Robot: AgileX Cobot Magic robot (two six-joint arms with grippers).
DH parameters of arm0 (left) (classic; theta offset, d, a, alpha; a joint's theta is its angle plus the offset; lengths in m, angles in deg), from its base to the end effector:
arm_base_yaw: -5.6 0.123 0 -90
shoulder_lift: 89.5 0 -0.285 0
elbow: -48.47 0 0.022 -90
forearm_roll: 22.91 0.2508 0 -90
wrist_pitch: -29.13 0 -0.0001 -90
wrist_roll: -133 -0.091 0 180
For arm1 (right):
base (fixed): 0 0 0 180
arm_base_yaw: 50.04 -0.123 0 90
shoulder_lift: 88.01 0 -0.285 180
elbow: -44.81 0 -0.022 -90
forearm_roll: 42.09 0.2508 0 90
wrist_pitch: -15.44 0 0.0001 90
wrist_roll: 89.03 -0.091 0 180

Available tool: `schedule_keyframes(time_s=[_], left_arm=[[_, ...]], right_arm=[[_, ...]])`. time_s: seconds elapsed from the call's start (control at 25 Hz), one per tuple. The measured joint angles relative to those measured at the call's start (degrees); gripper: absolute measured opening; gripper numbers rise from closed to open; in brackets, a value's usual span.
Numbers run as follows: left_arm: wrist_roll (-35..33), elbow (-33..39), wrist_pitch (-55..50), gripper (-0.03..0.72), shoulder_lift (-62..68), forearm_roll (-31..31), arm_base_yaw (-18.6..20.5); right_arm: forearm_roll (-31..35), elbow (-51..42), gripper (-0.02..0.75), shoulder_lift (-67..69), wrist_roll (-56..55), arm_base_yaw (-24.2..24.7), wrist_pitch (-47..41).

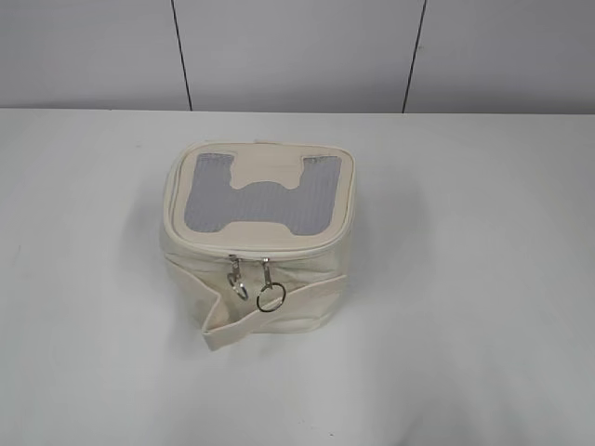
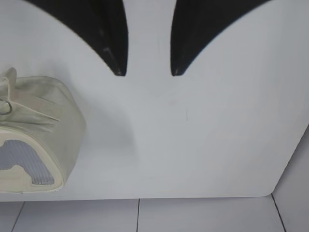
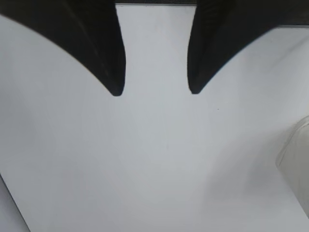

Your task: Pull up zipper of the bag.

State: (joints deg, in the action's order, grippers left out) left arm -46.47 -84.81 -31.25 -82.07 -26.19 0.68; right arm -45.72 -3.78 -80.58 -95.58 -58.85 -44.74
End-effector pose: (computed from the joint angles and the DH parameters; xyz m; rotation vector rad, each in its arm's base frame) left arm -0.0099 -0.0037 0.2868 0.0803 1.9984 -0.1290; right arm -0.0046 -0.0058 0.2781 -0.0372 2.0274 0.0937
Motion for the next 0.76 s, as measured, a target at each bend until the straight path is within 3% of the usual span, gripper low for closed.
schedule_keyframes(time_s=[0.76], left_arm=[[-0.09, 0.00, 0.00, 0.236, 0.00, 0.00, 0.00]], right_arm=[[0.16, 0.00, 0.344, 0.00, 0.00, 0.11, 0.00]])
